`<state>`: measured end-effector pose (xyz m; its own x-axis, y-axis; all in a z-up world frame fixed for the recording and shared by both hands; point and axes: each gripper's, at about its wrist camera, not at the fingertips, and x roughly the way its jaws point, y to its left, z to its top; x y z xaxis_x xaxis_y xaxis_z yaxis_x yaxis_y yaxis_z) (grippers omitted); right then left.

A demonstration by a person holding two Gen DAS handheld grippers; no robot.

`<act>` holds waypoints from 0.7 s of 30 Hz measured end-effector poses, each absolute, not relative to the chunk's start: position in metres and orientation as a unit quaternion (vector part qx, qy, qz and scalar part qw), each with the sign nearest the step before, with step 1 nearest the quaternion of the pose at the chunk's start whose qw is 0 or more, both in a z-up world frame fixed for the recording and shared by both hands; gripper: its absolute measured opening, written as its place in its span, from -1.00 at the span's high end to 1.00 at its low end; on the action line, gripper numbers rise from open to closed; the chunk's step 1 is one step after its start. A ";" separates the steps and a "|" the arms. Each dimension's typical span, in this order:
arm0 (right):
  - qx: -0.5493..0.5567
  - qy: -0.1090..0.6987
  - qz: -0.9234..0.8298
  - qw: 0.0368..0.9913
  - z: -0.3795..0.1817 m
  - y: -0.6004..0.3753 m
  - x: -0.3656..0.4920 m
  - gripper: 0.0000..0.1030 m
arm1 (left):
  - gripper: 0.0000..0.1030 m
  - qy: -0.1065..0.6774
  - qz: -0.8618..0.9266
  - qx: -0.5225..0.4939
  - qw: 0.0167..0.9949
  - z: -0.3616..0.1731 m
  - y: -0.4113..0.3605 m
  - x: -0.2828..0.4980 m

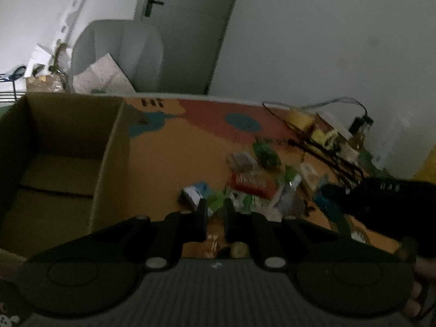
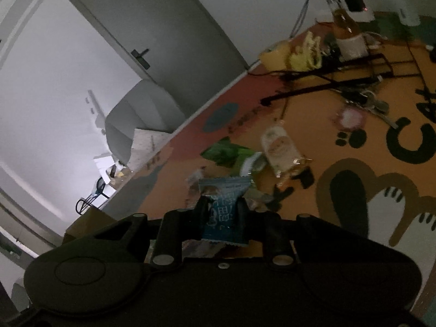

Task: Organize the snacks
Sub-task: 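Lift the red-and-white bar with left gripper while right gripper lifts blue packet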

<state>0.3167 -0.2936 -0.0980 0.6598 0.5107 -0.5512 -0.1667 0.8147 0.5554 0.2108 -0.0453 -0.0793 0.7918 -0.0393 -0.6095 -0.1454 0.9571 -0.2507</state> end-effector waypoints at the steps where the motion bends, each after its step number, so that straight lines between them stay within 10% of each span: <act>1: 0.234 0.364 0.193 0.881 -0.097 -0.293 0.317 0.60 | 0.79 0.329 0.023 -0.142 0.933 -0.081 -0.047 0.211; 9: 0.223 0.369 0.185 0.883 -0.102 -0.295 0.300 0.60 | 0.34 0.367 0.030 -0.120 0.922 -0.104 -0.059 0.214; 21: 0.216 0.368 0.196 0.883 -0.106 -0.287 0.284 0.60 | 0.38 0.384 0.053 -0.119 0.914 -0.126 -0.056 0.214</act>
